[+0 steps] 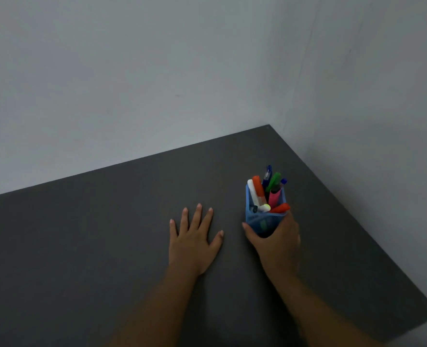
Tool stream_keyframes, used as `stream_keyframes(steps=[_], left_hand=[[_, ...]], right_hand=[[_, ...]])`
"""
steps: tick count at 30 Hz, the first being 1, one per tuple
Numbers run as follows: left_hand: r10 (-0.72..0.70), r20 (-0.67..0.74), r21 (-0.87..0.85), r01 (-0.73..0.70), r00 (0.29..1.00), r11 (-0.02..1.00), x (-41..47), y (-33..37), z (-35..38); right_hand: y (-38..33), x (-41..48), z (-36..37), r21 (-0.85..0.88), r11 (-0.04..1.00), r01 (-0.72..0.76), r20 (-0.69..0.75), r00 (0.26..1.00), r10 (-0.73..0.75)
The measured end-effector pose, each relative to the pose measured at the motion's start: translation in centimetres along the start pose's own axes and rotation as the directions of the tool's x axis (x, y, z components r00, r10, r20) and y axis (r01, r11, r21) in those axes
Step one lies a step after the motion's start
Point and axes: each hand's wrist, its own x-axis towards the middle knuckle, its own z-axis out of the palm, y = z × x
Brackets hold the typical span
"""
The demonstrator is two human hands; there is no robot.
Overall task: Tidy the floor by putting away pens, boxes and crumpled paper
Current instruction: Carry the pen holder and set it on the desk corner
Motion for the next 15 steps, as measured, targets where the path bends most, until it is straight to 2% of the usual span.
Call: stream_keyframes(steps=[5, 11, 15], left_hand=[[-0.022, -0.059, -0.008, 0.021, 0.998, 1.000, 6.7, 0.7, -0.8], [-0.019, -0.103, -0.006, 0.018, 0.994, 1.000, 6.6, 0.5, -0.6], [-0.036, -0.143, -0.026, 0.032, 0.989, 0.999, 7.1, 0.5, -0.3]], right_hand=[[0.9, 0.9, 0.5, -0.017, 1.000, -0.008, -0.008, 1.000, 0.008], [0.3, 1.7, 1.1, -0.092, 0.995, -0.044, -0.049, 0.998, 0.039], [-0.1, 6.7, 2.6, -0.063, 0.994, -0.092, -0.042, 0.995, 0.090]])
